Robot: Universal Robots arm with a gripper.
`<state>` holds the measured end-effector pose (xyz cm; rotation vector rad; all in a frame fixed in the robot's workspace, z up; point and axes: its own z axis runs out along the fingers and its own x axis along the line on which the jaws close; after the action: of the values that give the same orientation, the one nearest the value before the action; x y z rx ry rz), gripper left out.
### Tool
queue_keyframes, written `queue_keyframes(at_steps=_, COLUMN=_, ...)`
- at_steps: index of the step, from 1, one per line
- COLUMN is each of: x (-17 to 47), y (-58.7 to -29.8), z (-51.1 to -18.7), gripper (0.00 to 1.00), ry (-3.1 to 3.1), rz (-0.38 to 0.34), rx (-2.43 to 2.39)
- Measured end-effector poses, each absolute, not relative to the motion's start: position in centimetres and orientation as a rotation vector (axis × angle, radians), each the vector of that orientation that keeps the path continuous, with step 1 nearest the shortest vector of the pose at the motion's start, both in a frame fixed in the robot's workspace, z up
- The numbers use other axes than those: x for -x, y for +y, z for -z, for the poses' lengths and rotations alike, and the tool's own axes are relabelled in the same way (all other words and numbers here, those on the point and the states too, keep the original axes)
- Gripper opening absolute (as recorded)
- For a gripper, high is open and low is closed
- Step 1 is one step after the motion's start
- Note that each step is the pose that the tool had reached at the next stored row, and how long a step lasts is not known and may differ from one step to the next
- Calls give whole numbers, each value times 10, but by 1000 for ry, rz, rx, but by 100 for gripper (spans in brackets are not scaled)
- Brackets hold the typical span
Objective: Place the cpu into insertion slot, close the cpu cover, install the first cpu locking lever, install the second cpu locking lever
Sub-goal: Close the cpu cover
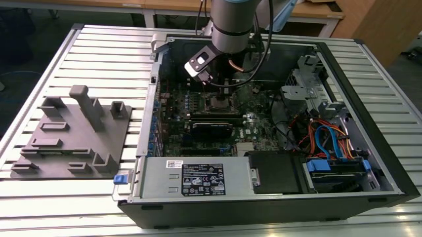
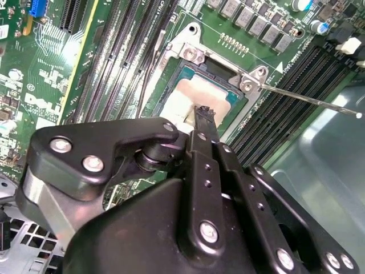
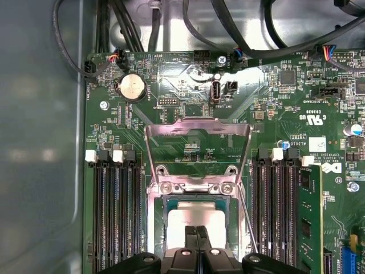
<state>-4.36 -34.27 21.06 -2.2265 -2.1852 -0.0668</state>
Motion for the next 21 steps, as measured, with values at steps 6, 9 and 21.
queue_keyframes(at_steps=6, x=44, y=-343, z=-211, gripper=11, ry=-2184, rz=66, rx=2225)
queue_keyframes(at_steps=9, x=44, y=-343, z=-212, gripper=11, ry=-2183, rz=66, rx=2225)
queue_keyframes(at_steps=21, x=44, y=-343, z=-213, gripper=11, ry=-2179, rz=75, rx=2221)
